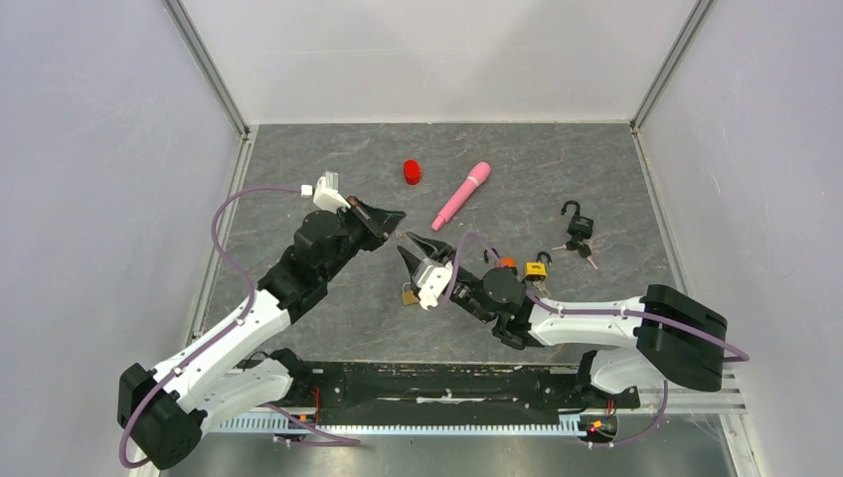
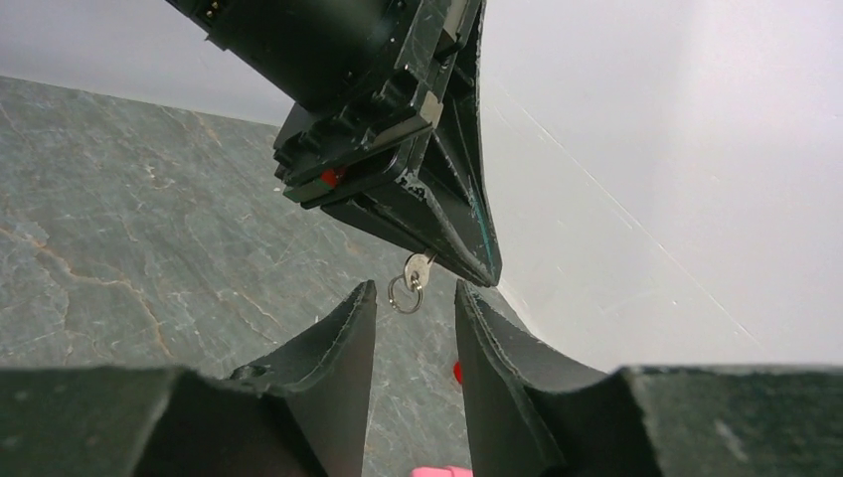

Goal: Unlock with the key

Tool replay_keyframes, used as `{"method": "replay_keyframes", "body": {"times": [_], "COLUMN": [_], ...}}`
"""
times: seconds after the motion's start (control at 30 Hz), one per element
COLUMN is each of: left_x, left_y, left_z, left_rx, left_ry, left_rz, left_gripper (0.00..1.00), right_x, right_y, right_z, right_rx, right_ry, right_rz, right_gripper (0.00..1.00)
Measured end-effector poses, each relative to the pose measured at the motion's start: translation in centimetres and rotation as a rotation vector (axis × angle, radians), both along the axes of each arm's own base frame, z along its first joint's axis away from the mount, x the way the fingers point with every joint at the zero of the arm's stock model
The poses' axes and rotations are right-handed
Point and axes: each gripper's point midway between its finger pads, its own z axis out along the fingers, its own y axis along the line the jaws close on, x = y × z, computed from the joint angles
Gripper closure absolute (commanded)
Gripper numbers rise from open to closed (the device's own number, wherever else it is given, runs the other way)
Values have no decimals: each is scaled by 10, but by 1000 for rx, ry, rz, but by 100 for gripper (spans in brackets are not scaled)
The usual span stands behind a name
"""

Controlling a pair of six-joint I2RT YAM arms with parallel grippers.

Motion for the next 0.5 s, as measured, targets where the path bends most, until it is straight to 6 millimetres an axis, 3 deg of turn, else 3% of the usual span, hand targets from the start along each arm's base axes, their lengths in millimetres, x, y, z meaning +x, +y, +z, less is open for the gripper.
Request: {"method": "replay_keyframes", "body": {"times": [0.5], "left_x": [-1], "left_y": [4], "left_z": [7], "left_rx": [-20], "left_ry": [-12], "left_rz": [33], "left_gripper": [98], "right_x": [13], "right_y": [14], "right_z": [-2], "right_rx": [-19], "right_ry": [-15], "right_rz": [-70], "right_gripper": [74]}}
